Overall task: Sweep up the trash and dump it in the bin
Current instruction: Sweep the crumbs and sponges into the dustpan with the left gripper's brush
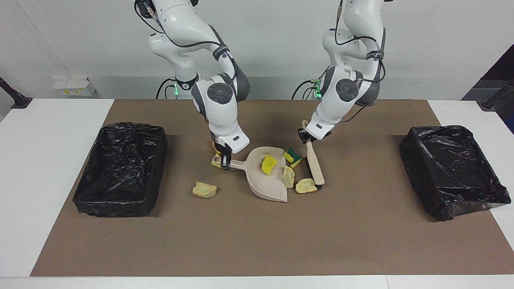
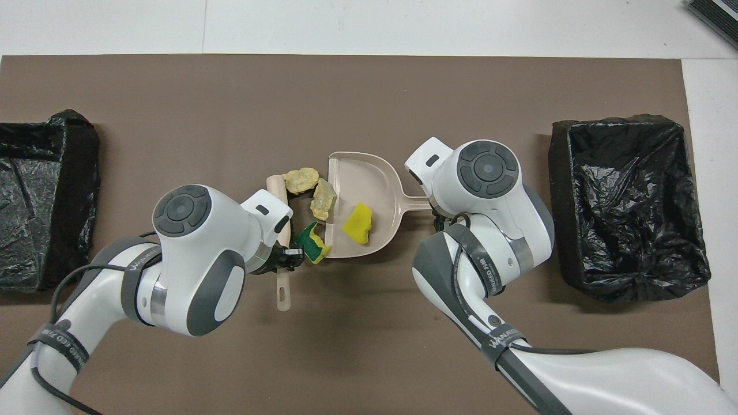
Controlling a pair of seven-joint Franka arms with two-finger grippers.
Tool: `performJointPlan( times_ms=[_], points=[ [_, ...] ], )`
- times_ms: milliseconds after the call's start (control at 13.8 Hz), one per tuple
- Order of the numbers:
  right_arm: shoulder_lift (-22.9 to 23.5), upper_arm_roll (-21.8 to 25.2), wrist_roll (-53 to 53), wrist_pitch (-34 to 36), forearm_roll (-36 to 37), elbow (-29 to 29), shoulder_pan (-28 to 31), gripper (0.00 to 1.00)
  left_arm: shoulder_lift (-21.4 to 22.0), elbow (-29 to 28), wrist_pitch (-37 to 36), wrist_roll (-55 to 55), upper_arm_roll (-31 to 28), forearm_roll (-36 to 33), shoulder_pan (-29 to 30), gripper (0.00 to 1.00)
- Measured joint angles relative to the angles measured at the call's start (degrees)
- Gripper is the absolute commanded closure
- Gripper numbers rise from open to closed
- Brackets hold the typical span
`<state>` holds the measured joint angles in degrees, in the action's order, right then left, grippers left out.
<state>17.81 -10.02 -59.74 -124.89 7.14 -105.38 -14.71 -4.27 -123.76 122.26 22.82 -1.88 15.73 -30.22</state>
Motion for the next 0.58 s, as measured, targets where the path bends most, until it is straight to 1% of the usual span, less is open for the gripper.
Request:
performJointPlan(
  times_ms=[217,361,578],
  points=[
    [0.0,-0.07,0.0,0.0,-0.01,0.01,-0.07,1.0,0.1,-0.01,3.87,1.04,0.2,2.91,-4.75,1.0],
    [0.0,-0.11,0.0,0.0,-0.01,0.01,-0.09,1.0,0.22,0.36,5.13,1.35,0.32,3.95,-7.7,1.0],
    [0.0,-0.17,0.0,0.0,-0.01,0.01,-0.16,1.0,0.36,1.91,5.13,2.25,0.39,4.09,-9.5,1.0]
  ],
)
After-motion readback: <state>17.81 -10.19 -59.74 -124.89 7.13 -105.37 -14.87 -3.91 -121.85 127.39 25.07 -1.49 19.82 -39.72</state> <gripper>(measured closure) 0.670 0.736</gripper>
